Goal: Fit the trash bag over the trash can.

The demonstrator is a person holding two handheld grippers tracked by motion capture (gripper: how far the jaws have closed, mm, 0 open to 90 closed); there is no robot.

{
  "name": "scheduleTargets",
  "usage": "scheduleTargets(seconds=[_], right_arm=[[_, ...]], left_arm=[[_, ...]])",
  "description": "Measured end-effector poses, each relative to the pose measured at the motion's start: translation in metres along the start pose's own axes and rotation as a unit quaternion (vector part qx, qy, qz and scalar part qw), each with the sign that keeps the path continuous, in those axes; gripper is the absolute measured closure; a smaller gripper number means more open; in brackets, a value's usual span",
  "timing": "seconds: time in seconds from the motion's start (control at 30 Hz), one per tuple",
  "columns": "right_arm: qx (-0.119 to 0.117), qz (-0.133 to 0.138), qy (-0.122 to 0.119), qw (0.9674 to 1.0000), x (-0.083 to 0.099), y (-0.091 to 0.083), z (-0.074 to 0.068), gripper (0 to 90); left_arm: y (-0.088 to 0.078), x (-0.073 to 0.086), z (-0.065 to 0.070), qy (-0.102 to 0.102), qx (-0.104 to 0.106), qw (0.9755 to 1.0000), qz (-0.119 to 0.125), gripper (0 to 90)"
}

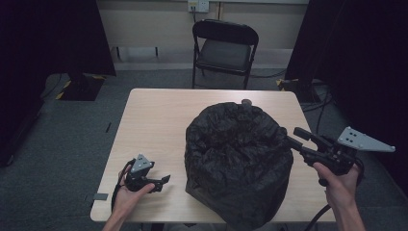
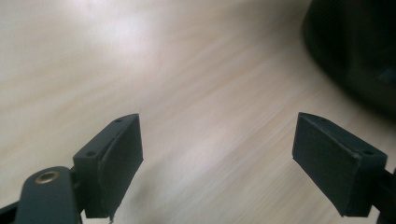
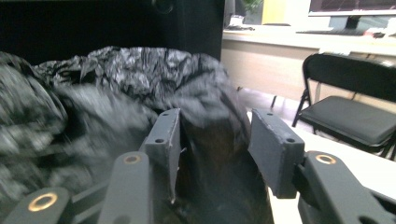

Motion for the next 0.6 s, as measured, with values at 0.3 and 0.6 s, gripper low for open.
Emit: scheduleTargets(seconds=[0.3,0.6], right_arm=[[-0.011,0.024,-0.014,0.9996,-0.027,0.001,-0.005,51.8],[-0.078,-0.012,-0.038,0.9962,-0.043,0.048,-0.031,37.4]], left_arm=[[0.006,0.005,0.001,0.016,-0.019,0.9993,-0.029,15.7],[0.007,0.005,0.001,0.018,-0.019,0.9992,-0.03,14.6]])
Point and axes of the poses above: each handheld gripper's, and its own axes: y roughly forward along the jaws, x roughly out of its underside, z roughly to its right, the point moved 3 cm from there along y, roughly forward along the jaws, and after that the axes turned 13 degrees about z, right-handed, at the moved point
